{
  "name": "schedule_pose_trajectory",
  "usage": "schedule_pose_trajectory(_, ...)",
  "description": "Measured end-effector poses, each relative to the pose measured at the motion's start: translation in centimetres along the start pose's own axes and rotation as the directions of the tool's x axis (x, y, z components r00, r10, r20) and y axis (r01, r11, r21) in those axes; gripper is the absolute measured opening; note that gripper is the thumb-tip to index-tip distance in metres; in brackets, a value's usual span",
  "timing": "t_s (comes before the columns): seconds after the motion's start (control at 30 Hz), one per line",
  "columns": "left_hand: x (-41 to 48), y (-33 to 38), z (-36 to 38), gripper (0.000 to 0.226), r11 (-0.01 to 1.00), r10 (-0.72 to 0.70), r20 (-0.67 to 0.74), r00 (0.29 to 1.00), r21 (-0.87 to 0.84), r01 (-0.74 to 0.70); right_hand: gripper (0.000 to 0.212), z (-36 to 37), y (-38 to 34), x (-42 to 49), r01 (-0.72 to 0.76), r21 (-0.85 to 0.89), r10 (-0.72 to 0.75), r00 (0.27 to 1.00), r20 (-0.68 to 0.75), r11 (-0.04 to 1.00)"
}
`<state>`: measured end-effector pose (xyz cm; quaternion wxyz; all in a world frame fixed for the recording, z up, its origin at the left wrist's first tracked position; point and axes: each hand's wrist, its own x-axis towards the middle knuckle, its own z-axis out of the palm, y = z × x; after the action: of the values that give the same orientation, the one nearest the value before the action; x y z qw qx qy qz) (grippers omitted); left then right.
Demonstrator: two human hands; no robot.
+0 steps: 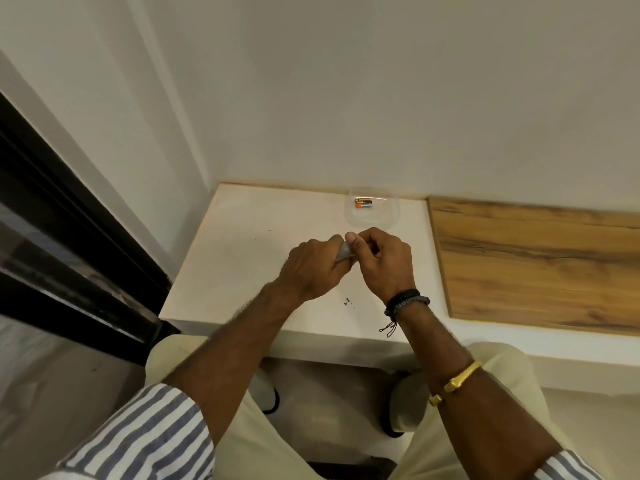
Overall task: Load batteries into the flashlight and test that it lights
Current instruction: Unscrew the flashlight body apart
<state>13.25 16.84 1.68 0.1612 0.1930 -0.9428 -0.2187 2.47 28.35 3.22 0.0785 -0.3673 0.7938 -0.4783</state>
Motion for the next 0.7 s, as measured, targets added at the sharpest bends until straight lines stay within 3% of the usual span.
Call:
schedule_pose_trajectory(0.2, 0.5, -0.5, -0.2, 0.022, 0.945, -0.054, 0.115, 0.992, -0.316, 0.088, 0.019, 0.1, 0.0, 0.1, 0.137, 0.043, -0.139, 0.990, 0.031, 0.990)
schedule_pose_trajectory(0.3, 0.3, -1.1, 0.2, 0.022, 0.954, -0.080, 0.138, 0.987, -0.275, 0.116, 0.021, 0.0, 0.3, 0.3, 0.074, 0.043, -0.078, 0.992, 0.101, 0.996)
schedule_pose_trajectory(0.43, 0.3, -1.7, 0.4, 0.027, 0.958, -0.092, 0.124, 0.988, -0.258, 0.121, 0.041, 0.3, 0.5, 1.1, 0.000, -0.087, 0.009, 0.994, 0.110, 0.996)
schedule_pose_trajectory(0.57, 0.1, -2.0, 0.7, 0.023, 0.930, -0.116, 0.130, 0.985, -0.333, 0.153, 0.014, 0.2, 0.8, 1.1, 0.101, -0.010, -0.096, 0.974, 0.204, 0.995)
schedule_pose_trajectory(0.7, 0.0, -2.2, 0.9, 0.021, 0.921, -0.100, 0.154, 0.983, -0.359, 0.150, 0.033, -0.2, 0.3, 1.5, 0.016, -0.027, -0.010, 0.981, 0.193, 1.000)
